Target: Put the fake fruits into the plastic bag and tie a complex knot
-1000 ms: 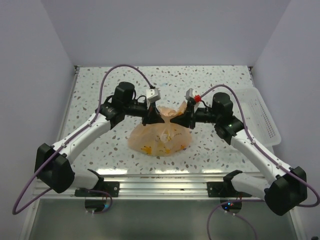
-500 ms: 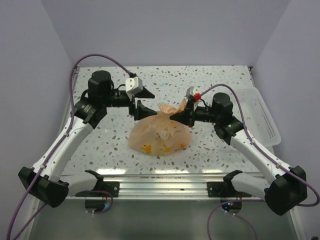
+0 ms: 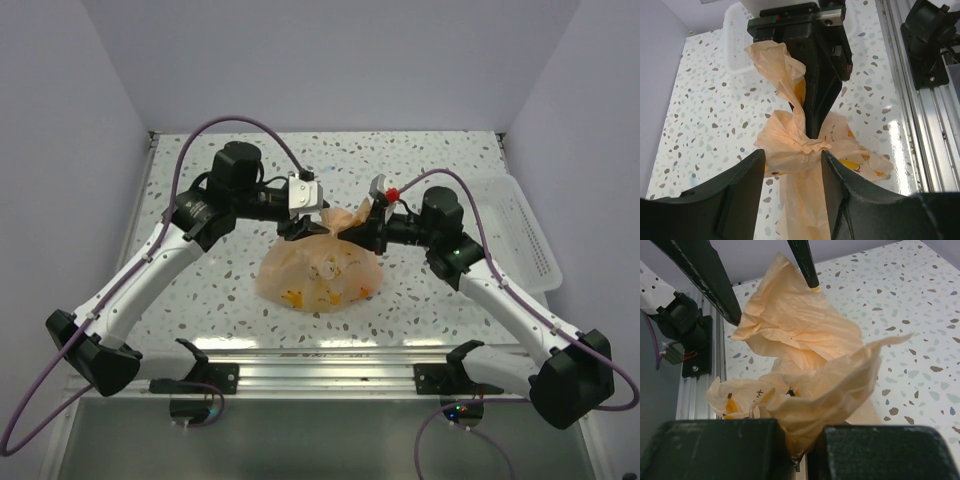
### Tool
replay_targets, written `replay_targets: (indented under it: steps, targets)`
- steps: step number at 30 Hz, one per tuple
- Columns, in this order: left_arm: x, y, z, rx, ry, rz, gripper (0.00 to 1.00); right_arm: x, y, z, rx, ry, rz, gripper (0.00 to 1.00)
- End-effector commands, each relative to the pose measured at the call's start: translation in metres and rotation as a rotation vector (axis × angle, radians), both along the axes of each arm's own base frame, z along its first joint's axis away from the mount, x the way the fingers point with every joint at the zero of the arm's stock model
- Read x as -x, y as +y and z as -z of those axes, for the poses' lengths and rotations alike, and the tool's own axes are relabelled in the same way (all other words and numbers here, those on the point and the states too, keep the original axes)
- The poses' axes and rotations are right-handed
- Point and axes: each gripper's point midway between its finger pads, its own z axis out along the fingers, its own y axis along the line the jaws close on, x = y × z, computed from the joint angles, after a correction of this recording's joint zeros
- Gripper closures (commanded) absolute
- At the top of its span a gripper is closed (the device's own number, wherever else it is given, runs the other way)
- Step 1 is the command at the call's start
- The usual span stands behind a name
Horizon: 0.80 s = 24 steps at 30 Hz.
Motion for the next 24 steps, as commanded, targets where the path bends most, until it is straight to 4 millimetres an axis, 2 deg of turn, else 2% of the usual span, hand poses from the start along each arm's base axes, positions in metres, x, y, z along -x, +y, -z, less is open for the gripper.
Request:
replay_targets:
  steps: [1, 4, 6, 10, 12, 13, 18, 21, 22, 24]
  targets:
    - [-0.003, 0.008, -0.005, -0.066, -0.093, 0.007, 0.47, -0.008, 0.001, -0.004, -0.004, -0.046, 0.024, 1.0]
    - [0.003, 0.01, -0.006, -0.08, -0.111, 0.038, 0.42, -0.01, 0.001, -0.002, -0.004, -0.047, 0.034, 1.0]
    - [0.004, 0.009, -0.007, -0.077, -0.114, 0.04, 0.44, -0.01, 0.002, -0.002, -0.006, -0.048, 0.032, 1.0]
    - [0.007, 0.007, -0.006, -0.074, -0.116, 0.064, 0.56, -0.01, 0.003, -0.002, -0.007, -0.048, 0.029, 1.0]
    - [0.011, 0.007, -0.002, -0.088, -0.122, 0.091, 0.46, -0.009, 0.003, -0.002, -0.005, -0.049, 0.024, 1.0]
    - [0.011, 0.006, -0.002, -0.091, -0.131, 0.099, 0.35, -0.009, 0.003, -0.002, -0.004, -0.048, 0.024, 1.0]
    - [0.009, 0.007, -0.002, -0.1, -0.156, 0.1, 0.34, -0.007, 0.003, 0.0, 0.003, -0.047, 0.016, 1.0]
    - [0.007, 0.008, -0.001, -0.112, -0.17, 0.093, 0.48, -0.007, 0.003, 0.0, 0.001, -0.045, 0.015, 1.0]
    - [0.006, 0.008, -0.002, -0.108, -0.182, 0.096, 0.63, -0.007, 0.003, 0.001, 0.001, -0.043, 0.018, 1.0]
    - [0.006, 0.007, -0.006, -0.097, -0.185, 0.094, 0.83, -0.009, 0.003, 0.0, -0.001, -0.047, 0.022, 1.0]
